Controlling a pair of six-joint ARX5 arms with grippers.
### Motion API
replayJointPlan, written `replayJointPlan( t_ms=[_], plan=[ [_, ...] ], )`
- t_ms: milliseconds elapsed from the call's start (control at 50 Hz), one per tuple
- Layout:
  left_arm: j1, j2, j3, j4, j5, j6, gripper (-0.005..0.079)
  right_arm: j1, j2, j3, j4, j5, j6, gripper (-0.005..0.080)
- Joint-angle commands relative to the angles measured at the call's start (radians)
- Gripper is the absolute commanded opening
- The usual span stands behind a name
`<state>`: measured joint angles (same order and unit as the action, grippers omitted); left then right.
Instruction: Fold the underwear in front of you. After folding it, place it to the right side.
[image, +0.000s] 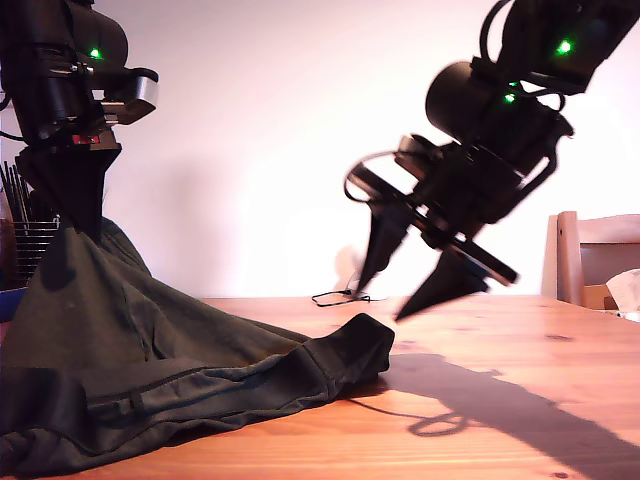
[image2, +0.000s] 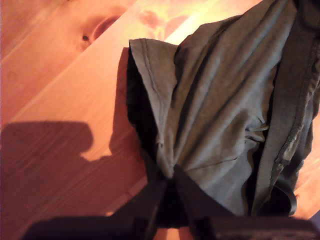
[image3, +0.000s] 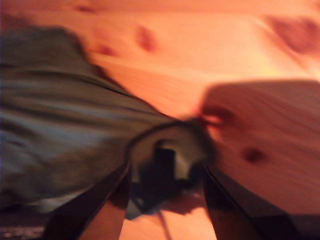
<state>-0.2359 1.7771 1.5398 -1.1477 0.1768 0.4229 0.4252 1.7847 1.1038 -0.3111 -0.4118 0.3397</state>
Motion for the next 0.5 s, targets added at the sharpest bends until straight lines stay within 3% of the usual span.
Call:
replayJointPlan(
  t_ms=[0, 480],
  plan=[
    [-0.003, 0.018, -0.01, 0.003, 0.002, 0.005, -0.0019, -0.002, 0.029, -0.013, 0.016, 0.005, -0.003, 0.0407],
    [-0.003, 0.018, -0.01, 0.004, 0.004, 0.005, -0.0019, 0.007, 0.087, 0.065, 0.03, 0.037, 0.003, 0.0405]
  ],
)
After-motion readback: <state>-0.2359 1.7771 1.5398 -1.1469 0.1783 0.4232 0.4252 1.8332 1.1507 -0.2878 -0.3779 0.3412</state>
